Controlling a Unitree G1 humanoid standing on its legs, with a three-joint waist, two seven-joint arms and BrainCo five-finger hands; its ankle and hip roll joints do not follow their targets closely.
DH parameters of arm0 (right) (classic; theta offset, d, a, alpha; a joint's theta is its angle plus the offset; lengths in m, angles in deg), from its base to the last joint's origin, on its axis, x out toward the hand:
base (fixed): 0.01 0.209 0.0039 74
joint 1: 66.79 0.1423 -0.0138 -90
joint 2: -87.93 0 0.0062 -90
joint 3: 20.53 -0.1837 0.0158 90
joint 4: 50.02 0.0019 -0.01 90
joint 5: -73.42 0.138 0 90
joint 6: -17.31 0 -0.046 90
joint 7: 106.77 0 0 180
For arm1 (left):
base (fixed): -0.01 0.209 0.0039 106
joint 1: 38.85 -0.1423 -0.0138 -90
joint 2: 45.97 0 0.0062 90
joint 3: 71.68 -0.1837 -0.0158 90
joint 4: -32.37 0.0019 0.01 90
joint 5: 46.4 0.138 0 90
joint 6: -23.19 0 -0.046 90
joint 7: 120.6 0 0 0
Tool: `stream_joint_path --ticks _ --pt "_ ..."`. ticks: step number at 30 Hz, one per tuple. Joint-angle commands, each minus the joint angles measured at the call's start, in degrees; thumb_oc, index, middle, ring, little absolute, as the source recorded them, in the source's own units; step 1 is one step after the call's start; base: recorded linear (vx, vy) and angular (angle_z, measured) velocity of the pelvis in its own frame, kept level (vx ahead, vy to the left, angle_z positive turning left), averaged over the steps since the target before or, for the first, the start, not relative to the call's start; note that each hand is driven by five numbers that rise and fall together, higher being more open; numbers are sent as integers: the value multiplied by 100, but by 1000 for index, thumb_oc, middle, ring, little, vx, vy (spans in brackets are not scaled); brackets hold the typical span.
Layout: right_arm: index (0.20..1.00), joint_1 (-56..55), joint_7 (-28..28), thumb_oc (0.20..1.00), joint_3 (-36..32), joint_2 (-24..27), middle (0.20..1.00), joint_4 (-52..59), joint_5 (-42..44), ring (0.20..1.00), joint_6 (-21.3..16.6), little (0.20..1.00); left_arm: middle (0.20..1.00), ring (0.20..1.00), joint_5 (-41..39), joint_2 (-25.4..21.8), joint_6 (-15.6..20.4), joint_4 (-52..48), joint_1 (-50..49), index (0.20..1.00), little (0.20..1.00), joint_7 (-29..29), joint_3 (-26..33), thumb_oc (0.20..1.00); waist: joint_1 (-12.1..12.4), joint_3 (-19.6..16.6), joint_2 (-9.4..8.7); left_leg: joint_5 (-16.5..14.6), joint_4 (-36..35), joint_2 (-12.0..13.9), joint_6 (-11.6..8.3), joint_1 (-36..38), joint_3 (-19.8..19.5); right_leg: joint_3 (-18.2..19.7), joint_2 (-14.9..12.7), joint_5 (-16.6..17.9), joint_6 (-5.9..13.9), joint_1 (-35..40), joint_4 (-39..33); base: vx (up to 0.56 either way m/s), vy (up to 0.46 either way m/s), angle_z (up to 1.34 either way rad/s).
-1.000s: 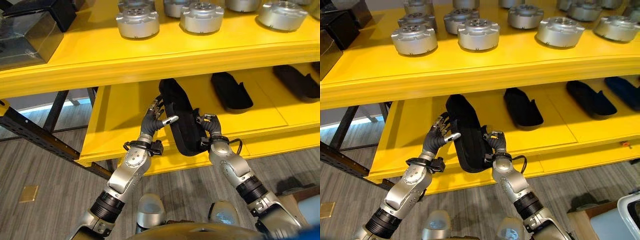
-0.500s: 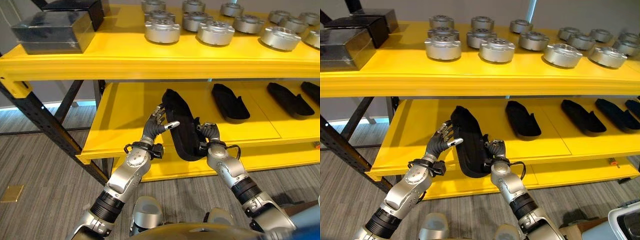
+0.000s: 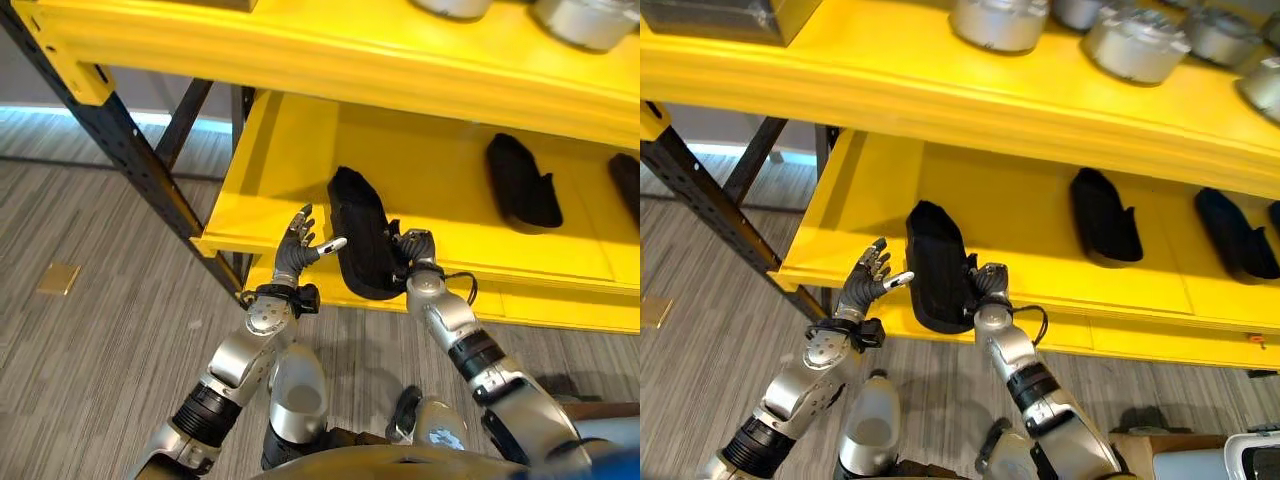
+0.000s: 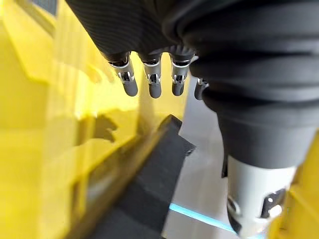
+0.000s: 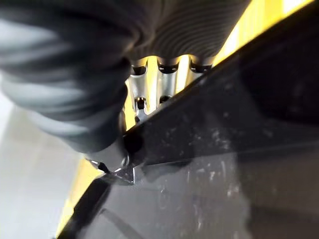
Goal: Move parts from the plastic box to the shelf.
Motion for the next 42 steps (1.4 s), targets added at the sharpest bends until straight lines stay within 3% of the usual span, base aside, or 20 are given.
stream_joint_path --ticks 1,8,13,17,22,27,32,34,36,42 --pt "200 589 260 200 -446 59 200 16 79 200 -394 200 1000 1000 -350 102 587 -554 273 1000 1000 -170 -81 1000 -64 -293 66 795 -466 138 78 159 416 -241 59 306 132 -330 629 -99 -31 4" --pt "200 1458 588 200 -759 347 200 -651 339 200 -580 200 1000 1000 -301 -137 688 -530 922 1000 1000 -1092 -387 1000 8 21 49 722 -230 211 75 -183 407 -314 64 288 164 -568 833 -89 -9 4" --pt "200 2070 673 200 -868 670 200 -1206 20 200 -471 200 1000 1000 -447 -218 645 -269 1316 1000 1000 -1257 -654 1000 -30 62 126 712 -151 199 92 -497 402 -294 40 234 171 -935 1067 -74 68 0" --pt "200 2415 630 200 -844 1068 200 -1541 -128 200 -370 200 1000 1000 -599 -284 834 -97 1506 1000 1000 -1637 -837 1000 -56 62 183 702 -71 204 108 -796 394 -297 4 221 175 -1260 1215 -46 54 0" --pt "200 2714 435 200 -704 1381 200 -1720 -531 200 -505 200 1000 1000 -716 -335 1083 -24 1681 1000 1000 -1966 -1045 1000 -105 62 242 695 -33 223 113 -1134 414 -283 -1 192 160 -1638 1316 -78 47 -3" --pt "200 3482 518 200 -257 1846 200 -1836 -751 200 -559 200 1000 1000 -1096 -515 1710 80 2099 1000 1000 -1564 -1287 1000 -162 62 375 685 21 194 128 -1944 431 -180 -59 51 135 -2545 1573 -241 101 -3" --pt "200 4039 613 200 68 2108 200 -2030 -661 200 -714 200 1000 1000 -1153 -548 1973 120 2536 1000 1000 -1041 -1297 1000 -155 62 419 664 113 159 156 -2508 396 -193 -99 -42 101 -3091 1728 -181 40 -2" --pt "200 4414 691 200 299 2258 200 -2072 -653 200 -779 200 1000 1000 -1054 -607 2232 30 2817 1000 1000 -800 -1181 1000 -127 62 440 665 184 162 151 -2923 325 -239 -136 -97 57 -3459 1811 -227 -1 4" --pt "200 4540 759 200 453 2333 200 -2033 -642 200 -776 200 1000 1000 -1005 -564 2340 -17 2838 1000 1000 -978 -1105 1000 -106 62 414 476 283 152 127 -2974 275 -201 -158 -286 101 -3515 1944 -55 -29 12" --pt "200 4939 904 200 697 2426 200 -2017 -560 200 -713 200 1000 1000 -967 -444 2414 -66 2910 1000 1000 -1265 -1044 1000 -76 62 400 475 312 198 134 -3272 241 -202 -169 -333 38 -3788 1979 -57 -3 9"
